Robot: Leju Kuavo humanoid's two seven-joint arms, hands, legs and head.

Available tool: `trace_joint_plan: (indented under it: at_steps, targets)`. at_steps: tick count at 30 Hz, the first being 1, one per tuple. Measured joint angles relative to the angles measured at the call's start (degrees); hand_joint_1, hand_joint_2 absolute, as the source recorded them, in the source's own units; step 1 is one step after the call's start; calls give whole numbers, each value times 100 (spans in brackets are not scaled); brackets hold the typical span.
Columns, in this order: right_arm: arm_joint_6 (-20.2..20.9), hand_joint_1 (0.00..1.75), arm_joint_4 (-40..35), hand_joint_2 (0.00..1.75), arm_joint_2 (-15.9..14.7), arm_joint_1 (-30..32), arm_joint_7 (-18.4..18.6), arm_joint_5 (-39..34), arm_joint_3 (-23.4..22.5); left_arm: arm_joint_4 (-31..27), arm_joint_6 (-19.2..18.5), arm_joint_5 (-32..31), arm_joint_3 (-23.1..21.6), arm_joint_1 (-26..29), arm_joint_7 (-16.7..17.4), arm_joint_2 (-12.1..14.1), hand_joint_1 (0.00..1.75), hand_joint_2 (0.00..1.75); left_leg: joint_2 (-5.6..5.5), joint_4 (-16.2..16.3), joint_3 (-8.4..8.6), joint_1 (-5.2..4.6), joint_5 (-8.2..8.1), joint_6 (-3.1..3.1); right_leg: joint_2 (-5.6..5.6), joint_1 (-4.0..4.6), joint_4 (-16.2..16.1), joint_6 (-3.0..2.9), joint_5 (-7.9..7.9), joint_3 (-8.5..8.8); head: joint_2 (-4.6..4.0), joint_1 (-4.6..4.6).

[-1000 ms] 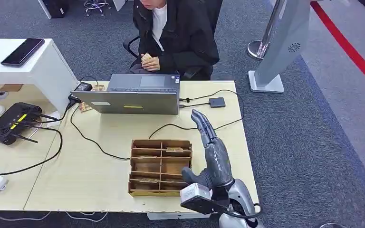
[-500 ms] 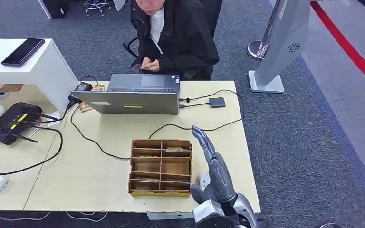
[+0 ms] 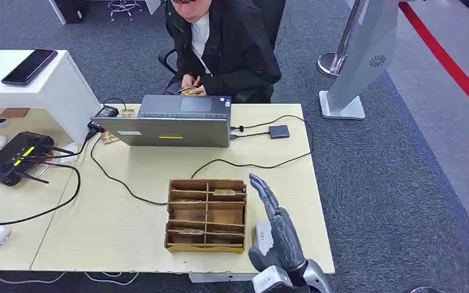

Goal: Pass the card to the sensor for recognition and then transmit it.

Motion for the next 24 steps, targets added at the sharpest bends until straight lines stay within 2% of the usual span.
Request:
trace_joint_plan:
  at_steps: [11,24]
  targets:
    - [81,0,2,0,-4,-9,22,162,-22,0,4,0,0,1,-13,0,0,0,0,0,-1,0,0,0,0,0,0,0,0,0,0,0]
    - [66,0,175,0,-11,-561,474,1014,186,0,-31,-107,0,-22,122,0,0,0,1,0,0,0,1,0,1,0,0,0,1,0,0,0]
